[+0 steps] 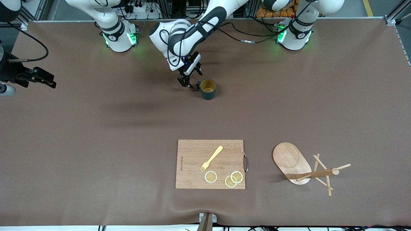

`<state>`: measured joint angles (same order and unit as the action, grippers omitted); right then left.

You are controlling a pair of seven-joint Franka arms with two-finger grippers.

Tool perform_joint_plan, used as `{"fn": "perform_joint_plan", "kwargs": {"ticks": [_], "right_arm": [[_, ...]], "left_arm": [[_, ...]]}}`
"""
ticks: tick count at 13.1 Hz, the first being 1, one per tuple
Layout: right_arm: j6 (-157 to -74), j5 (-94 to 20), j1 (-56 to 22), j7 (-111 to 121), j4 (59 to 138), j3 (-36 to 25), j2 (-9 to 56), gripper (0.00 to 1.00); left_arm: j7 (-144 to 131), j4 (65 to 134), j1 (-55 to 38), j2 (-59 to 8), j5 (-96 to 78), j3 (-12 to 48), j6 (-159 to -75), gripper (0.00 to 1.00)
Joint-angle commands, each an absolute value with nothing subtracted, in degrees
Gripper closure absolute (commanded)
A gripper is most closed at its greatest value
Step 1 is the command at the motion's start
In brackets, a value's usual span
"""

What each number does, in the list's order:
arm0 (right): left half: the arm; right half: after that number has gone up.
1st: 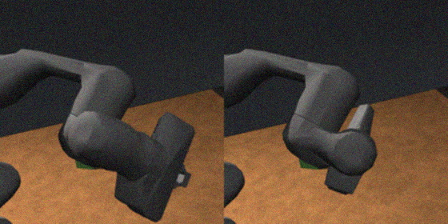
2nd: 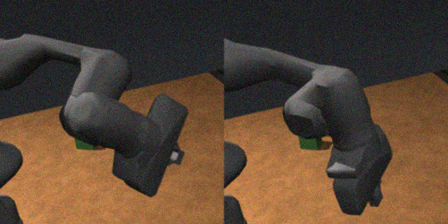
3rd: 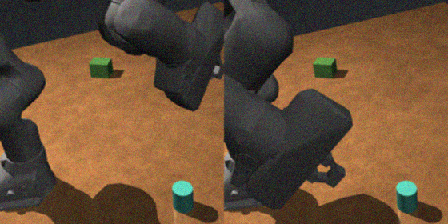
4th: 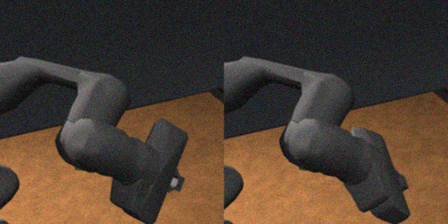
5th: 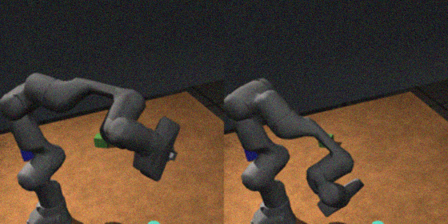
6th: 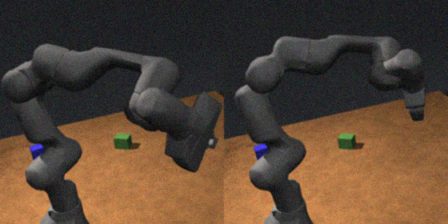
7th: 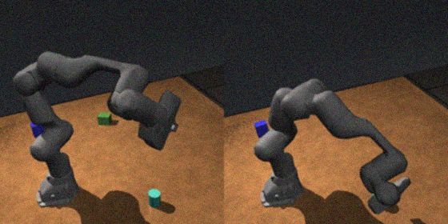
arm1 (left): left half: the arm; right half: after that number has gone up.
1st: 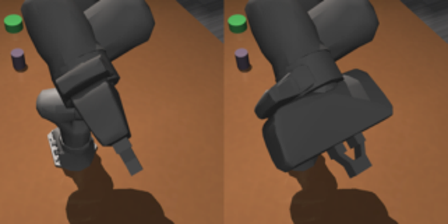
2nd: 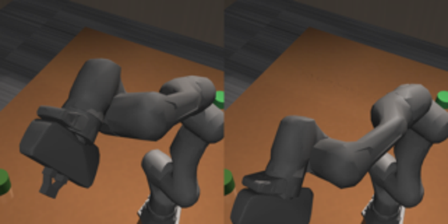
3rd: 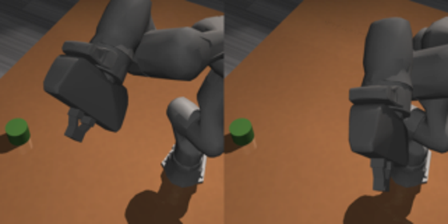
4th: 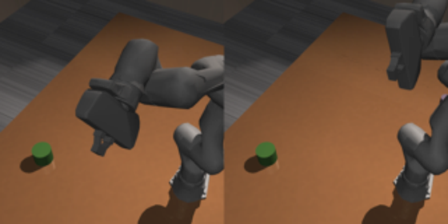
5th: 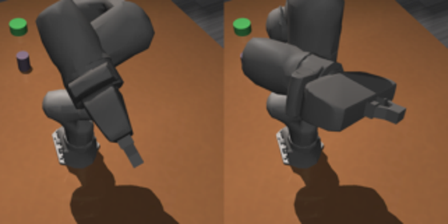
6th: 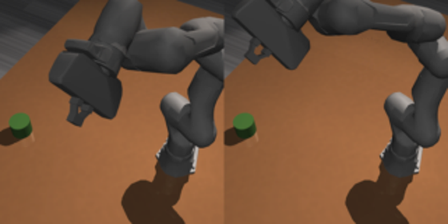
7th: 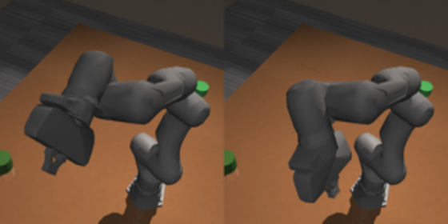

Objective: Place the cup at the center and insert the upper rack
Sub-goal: 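Lower the left gripper over the mug's handle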

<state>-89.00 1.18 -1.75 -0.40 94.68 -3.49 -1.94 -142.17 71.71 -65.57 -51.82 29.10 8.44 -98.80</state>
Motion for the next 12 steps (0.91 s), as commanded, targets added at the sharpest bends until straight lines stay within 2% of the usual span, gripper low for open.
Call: {"fn": "perform_joint_plan", "kwargs": {"ticks": [1,4,8,12], "right_arm": [[-89.21,1.93,-2.11,-1.23,95.1,-3.52,-2.11,0.0],[-89.47,2.02,-1.93,-1.23,95.1,-3.52,-1.85,0.0],[-90.96,2.02,-2.28,-1.23,96.32,-3.52,-2.55,0.0],[-90.97,2.02,-2.29,-1.23,97.03,-3.52,-2.81,0.0]], "left_arm": [[-145.01,69.87,-66.71,-52.91,29.71,6.77,-97.82,0.0],[-145.37,69.87,-66.62,-53.96,29.71,5.8,-97.82,0.03],[-147.12,69.79,-66.53,-54.23,29.62,5.8,-98.17,0.27],[-149.75,69.79,-66.53,-54.4,29.36,5.89,-98.61,0.35]]}}
